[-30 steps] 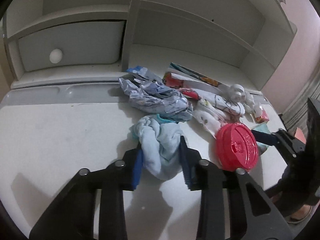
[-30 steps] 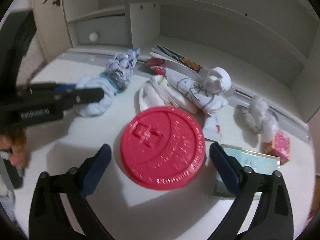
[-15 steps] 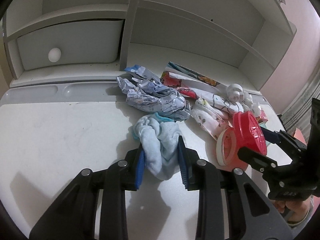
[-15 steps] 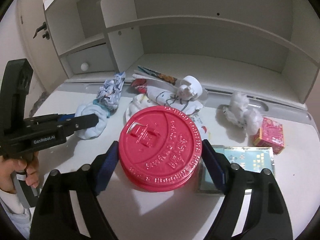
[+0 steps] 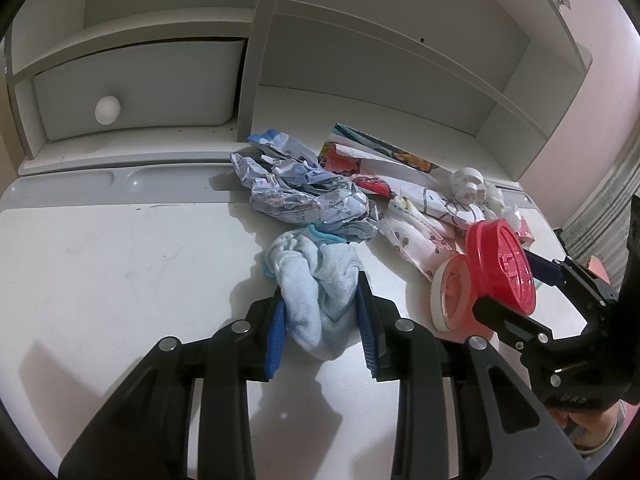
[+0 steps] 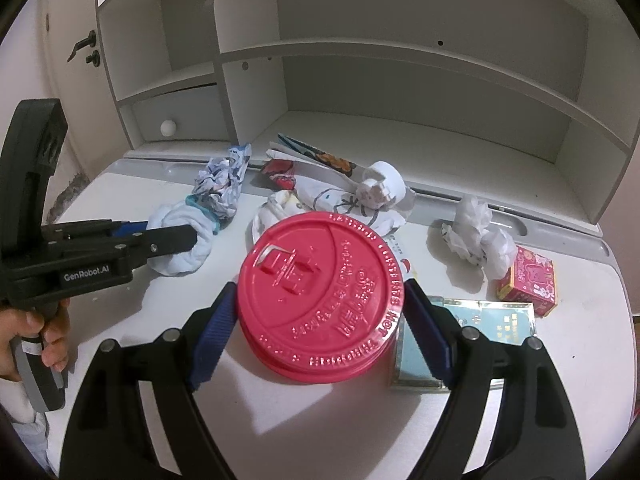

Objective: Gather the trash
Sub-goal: 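Carry cloth and red lid to the black bin and release both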

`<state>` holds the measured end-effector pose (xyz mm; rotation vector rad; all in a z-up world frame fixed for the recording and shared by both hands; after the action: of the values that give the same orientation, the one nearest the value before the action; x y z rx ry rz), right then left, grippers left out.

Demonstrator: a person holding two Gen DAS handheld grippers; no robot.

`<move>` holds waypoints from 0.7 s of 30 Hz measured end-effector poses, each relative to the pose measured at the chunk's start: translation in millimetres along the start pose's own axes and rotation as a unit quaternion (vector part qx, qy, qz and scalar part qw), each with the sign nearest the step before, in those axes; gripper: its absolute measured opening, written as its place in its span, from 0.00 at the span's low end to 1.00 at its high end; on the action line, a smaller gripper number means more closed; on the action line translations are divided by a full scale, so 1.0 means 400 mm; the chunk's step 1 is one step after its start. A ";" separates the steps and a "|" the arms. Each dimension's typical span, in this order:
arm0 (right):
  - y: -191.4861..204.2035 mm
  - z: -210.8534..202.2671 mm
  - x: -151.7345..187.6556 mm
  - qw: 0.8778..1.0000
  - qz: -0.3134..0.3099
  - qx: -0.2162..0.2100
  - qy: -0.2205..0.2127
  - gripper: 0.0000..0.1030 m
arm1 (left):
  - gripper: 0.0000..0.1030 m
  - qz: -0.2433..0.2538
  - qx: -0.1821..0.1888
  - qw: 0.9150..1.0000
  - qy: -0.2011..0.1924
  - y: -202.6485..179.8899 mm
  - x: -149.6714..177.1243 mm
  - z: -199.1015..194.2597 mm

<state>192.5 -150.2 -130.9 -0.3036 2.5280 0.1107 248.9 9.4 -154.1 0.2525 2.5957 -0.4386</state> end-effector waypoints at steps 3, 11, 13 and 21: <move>0.000 0.000 -0.001 1.000 0.000 0.001 0.001 0.77 | 0.29 0.001 0.000 1.000 0.000 0.000 0.001 -0.001; -0.002 -0.021 -0.004 1.000 0.000 0.003 -0.020 0.77 | 0.28 0.008 0.005 1.000 -0.008 -0.014 -0.002 -0.008; -0.003 -0.049 -0.007 0.999 -0.001 -0.007 -0.048 0.77 | 0.27 0.030 -0.005 0.999 -0.022 -0.042 -0.002 -0.022; -0.143 -0.293 0.077 0.988 0.084 -0.084 -0.104 0.77 | 0.27 0.049 0.086 0.991 -0.087 -0.214 0.102 -0.184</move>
<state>117.6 -228.6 -52.1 -0.1367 2.3371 0.4007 159.7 -40.5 -91.3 0.3807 2.3672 -0.6222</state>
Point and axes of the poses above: each gripper's, at about its wrist camera, not at the fingertips, and z roughly the way its jaws point, y to its left, x to its underside, the point moved 8 cm from there along z, roughly the way its jaws point, and after that the axes turned 10 degrees about y, right-handed, at the moved point
